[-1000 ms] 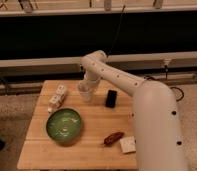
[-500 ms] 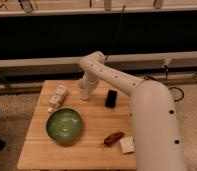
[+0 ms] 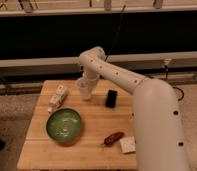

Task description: Place the ceramic cup in the ceramic bowl

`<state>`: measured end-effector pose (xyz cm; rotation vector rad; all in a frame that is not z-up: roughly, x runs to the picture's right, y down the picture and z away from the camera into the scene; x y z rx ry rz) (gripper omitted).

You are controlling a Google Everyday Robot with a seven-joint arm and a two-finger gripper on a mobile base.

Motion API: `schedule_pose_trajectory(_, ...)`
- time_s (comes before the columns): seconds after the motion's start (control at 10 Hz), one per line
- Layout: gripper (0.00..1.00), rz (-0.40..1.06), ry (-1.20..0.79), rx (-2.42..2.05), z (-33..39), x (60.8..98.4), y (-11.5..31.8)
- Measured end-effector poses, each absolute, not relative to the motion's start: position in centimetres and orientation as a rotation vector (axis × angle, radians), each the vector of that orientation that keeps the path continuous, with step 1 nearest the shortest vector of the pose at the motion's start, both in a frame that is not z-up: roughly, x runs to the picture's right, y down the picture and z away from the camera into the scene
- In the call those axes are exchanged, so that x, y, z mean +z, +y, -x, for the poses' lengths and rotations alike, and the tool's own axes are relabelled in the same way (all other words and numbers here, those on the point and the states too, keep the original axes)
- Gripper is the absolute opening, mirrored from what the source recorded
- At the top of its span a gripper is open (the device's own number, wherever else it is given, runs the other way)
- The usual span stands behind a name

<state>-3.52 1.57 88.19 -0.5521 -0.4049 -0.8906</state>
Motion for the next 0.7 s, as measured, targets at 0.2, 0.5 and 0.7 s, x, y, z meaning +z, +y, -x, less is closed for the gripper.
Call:
schedule_pose_trajectory(0.2,0.02,0.539,-0.409,-0.901,3.6,86.6,0.9)
schedule_pose_trajectory(0.5,0.02,0.539,-0.414,-0.924,3.6,84.0,0.4)
schedule_pose_trajectory(0.7,0.02,0.536,-0.415,-0.937,3.7,83.4,0.8)
